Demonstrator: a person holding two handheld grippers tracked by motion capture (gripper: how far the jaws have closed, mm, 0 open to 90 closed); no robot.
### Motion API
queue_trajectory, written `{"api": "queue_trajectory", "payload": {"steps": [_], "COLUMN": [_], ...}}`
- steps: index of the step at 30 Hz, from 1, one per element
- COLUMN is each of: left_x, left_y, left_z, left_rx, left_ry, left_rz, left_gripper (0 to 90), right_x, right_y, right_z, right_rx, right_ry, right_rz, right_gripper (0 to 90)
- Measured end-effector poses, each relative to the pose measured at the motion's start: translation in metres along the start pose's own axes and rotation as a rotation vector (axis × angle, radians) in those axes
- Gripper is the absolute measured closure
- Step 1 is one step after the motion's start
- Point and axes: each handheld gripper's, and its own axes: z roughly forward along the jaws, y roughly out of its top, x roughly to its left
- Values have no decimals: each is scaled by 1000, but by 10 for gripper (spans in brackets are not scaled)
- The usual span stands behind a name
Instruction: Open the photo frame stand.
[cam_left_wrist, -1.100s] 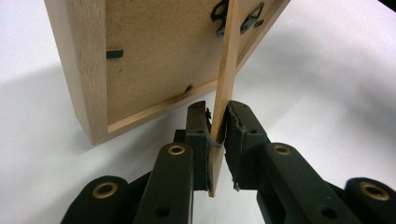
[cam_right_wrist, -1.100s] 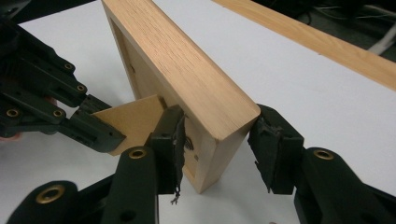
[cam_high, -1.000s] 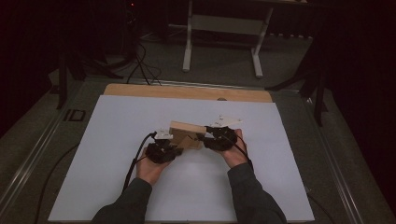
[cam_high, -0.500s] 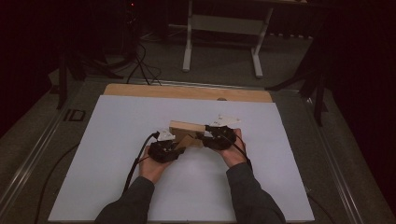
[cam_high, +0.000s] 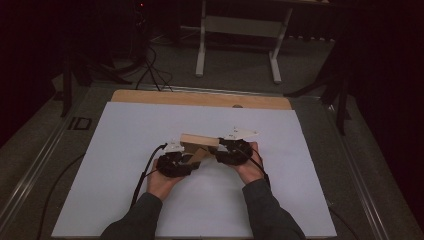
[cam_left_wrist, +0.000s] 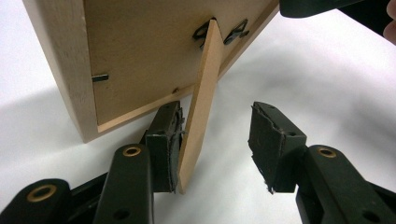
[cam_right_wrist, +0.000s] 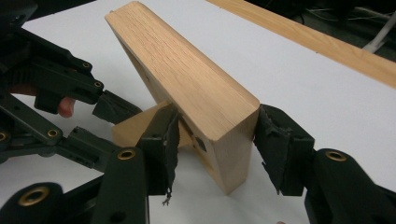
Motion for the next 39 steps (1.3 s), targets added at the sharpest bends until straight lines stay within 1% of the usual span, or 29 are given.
{"api": "queue_trajectory", "payload": {"steps": [4, 7, 15, 17, 21, 26, 29, 39], "left_x": [0, 0, 1, 1, 0, -1, -2, -4], "left_y": [-1, -2, -4, -5, -7, -11, -12, -12], "left_z": [-4, -6, -14, -17, -24, -33, -38, -51], "left_rx": [3, -3, -16, -20, -28, -42, -58, -93], "left_ry": [-1, -9, -9, -7, 1, 16, 23, 42], "left_rz": [7, 3, -3, -4, 8, 30, 36, 43], "left_gripper": [541, 541, 536, 536, 531, 526, 523, 521], "right_x": [2, 4, 6, 7, 10, 9, 9, 11], "right_y": [-3, -5, -10, -11, -13, -17, -19, -23], "right_z": [-1, -2, -3, -4, -5, -9, -11, -14], "right_rx": [-3, -1, 3, 5, 4, -12, -17, -19], "right_ry": [8, 12, 26, 21, 9, 6, 6, 8], "right_rz": [8, 11, 17, 15, 0, 16, 24, 23], "right_gripper": [484, 479, 471, 463, 443, 430, 425, 399]}}
